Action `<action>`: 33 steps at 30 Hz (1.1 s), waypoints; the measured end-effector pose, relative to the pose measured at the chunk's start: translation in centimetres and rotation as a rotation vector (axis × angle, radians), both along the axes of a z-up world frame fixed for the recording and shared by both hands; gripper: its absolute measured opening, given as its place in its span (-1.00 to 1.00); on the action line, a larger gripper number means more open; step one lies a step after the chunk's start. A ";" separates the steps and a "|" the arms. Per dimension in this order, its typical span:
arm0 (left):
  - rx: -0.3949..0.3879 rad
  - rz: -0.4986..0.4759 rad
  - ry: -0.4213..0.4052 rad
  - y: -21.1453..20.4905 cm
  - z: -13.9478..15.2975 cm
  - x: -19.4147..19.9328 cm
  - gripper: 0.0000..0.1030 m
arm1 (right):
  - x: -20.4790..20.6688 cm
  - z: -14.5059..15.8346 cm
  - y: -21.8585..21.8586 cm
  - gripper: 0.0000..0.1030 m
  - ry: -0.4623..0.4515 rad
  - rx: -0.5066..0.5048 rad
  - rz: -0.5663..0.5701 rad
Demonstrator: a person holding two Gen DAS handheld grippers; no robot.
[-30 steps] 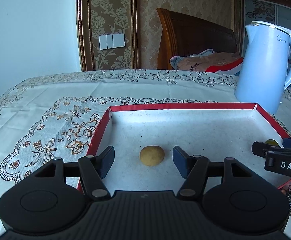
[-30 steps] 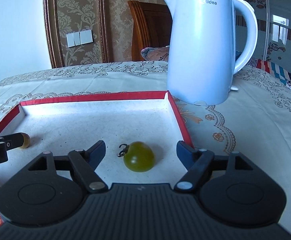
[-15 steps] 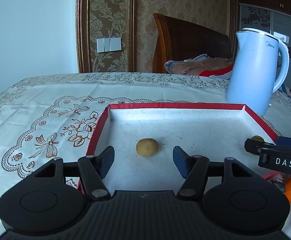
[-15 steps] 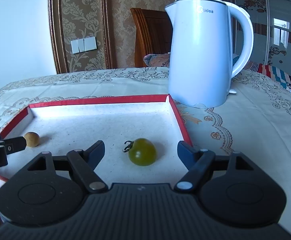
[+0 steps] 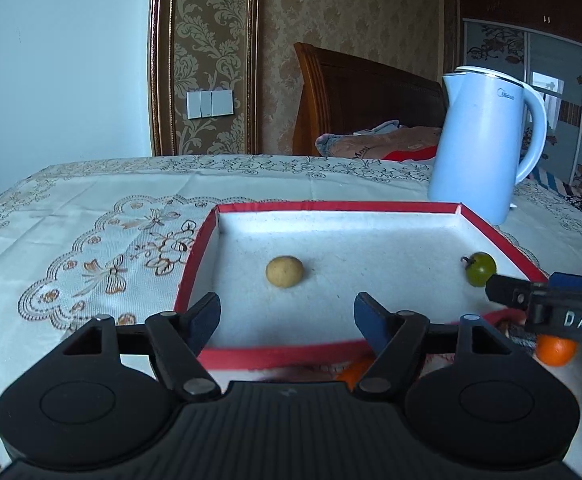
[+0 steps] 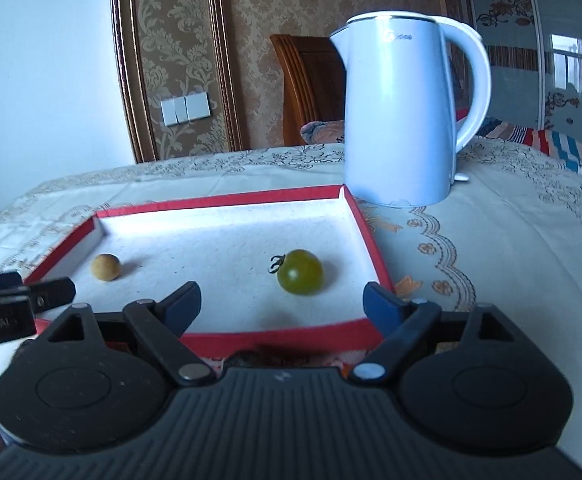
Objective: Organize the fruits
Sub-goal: 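Withdraw both open grippers from the tray back toward the remaining fruits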
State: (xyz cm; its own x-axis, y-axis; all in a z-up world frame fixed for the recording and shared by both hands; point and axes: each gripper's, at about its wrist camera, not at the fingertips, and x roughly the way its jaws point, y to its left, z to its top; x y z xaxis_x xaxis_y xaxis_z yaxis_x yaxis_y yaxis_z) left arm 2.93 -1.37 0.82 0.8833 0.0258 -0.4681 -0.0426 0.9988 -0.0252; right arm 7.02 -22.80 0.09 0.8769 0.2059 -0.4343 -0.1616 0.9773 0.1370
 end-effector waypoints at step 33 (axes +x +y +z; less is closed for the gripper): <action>-0.061 -0.060 0.066 1.8 -2.0 -5.2 0.53 | -3.3 -0.6 -0.8 0.92 -0.001 0.007 0.006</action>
